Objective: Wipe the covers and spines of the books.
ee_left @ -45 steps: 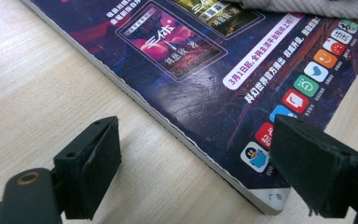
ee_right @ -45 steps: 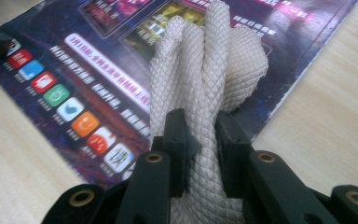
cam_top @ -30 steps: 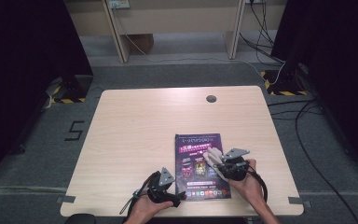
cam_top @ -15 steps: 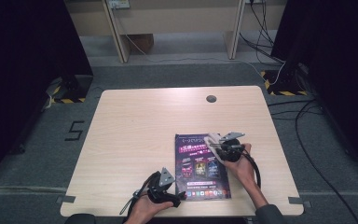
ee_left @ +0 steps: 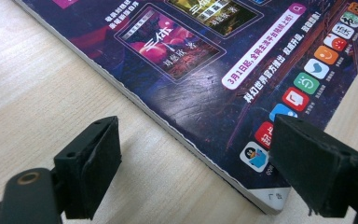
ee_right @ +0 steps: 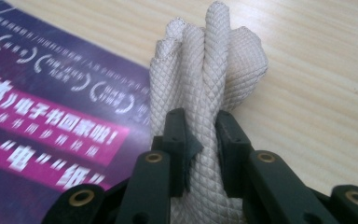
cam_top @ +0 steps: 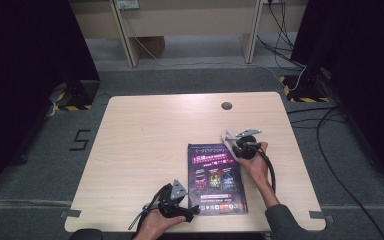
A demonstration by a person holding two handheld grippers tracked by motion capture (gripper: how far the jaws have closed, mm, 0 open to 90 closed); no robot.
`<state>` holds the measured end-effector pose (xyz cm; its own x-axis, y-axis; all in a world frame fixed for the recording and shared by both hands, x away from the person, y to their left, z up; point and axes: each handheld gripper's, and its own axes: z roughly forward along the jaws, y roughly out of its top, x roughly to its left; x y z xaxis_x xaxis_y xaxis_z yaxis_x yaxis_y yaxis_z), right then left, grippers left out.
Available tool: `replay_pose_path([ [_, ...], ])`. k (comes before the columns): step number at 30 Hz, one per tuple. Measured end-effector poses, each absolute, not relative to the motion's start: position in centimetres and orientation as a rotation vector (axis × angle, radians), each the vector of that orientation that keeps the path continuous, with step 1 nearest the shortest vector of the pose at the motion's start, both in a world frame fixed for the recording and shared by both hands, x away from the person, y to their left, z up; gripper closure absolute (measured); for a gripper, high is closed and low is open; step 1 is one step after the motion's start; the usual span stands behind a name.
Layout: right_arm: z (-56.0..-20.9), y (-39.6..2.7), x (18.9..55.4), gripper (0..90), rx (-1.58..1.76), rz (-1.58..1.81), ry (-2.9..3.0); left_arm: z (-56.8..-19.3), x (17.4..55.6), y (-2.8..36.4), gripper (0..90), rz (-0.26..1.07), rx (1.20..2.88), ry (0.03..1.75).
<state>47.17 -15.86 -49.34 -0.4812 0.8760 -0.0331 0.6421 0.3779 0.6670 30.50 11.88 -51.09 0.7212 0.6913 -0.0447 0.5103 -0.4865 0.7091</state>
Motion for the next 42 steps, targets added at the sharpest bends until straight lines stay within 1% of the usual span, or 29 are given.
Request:
replay_pose_path([
  [4,-49.4,-15.9,47.9,77.2,1.332,0.842,2.243,-51.1,30.5,11.9,15.8,0.319,2.195,0.905],
  [11,-49.4,-15.9,48.1,77.7,1.318,0.851,2.246,-51.1,30.5,11.9,15.8,0.315,2.196,0.905],
  [21,-49.4,-15.3,45.9,77.9,1.24,0.869,2.333,-51.1,30.5,11.9,15.8,0.314,2.197,0.907],
  [27,-49.3,-14.5,45.9,77.8,1.22,0.86,2.34,-51.1,30.5,11.9,15.8,0.319,2.199,0.905],
  [42,-49.5,-8.6,45.3,77.7,1.109,0.924,2.44,-51.1,30.5,11.9,15.8,0.324,2.199,0.903],
])
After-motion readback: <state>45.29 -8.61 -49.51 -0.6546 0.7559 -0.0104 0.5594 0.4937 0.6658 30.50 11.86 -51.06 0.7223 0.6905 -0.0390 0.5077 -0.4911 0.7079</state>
